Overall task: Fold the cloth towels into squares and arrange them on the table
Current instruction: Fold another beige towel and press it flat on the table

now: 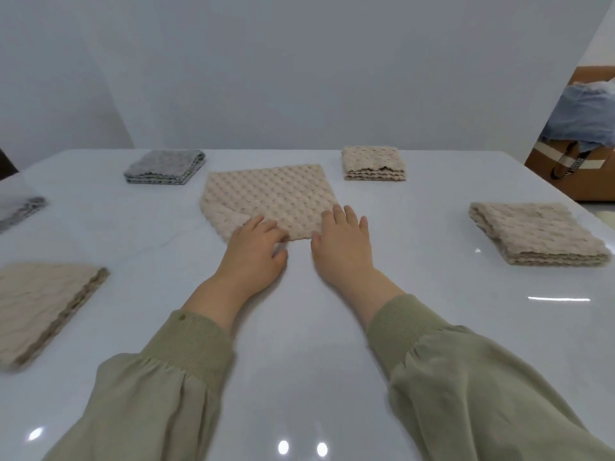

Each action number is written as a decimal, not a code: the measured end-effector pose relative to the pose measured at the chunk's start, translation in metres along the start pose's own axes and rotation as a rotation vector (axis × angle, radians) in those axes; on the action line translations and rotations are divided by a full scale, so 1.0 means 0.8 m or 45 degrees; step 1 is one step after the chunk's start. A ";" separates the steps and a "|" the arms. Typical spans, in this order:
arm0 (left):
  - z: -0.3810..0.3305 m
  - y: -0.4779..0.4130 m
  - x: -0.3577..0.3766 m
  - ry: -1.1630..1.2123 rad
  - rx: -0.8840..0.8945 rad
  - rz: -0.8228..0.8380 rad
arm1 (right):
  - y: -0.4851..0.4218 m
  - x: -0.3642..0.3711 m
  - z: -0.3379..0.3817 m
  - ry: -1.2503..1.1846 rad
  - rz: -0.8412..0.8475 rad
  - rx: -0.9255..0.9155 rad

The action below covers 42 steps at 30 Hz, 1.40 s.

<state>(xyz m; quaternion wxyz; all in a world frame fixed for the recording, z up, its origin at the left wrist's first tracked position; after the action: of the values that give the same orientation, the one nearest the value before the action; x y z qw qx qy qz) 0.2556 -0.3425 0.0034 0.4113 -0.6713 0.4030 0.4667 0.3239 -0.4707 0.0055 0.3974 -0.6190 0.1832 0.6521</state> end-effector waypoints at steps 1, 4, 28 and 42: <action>0.015 -0.001 -0.003 -0.022 -0.053 -0.008 | -0.006 0.006 0.008 -0.018 0.004 -0.006; 0.052 -0.005 -0.006 -0.034 -0.263 -0.022 | -0.019 0.017 0.023 -0.005 0.037 -0.018; -0.005 0.063 -0.035 0.218 0.111 0.000 | 0.062 -0.059 -0.001 0.047 0.172 0.286; -0.014 0.073 -0.032 0.316 -0.249 -0.045 | 0.048 0.007 0.023 -0.116 0.324 -0.192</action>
<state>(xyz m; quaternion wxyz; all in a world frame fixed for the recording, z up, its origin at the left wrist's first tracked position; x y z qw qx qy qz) 0.1988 -0.3687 0.0203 0.2994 -0.7676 0.3915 0.4097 0.2833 -0.4793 -0.0062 0.2717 -0.5885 0.1925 0.7367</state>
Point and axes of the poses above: each hand's wrist, its own y-axis away from the middle knuckle, its own x-axis out of the palm, z = x × y, the point moved 5 cm from there along -y, towards the middle knuckle, and after that the axes turned 8 degrees about -x, right-handed, at the moved point
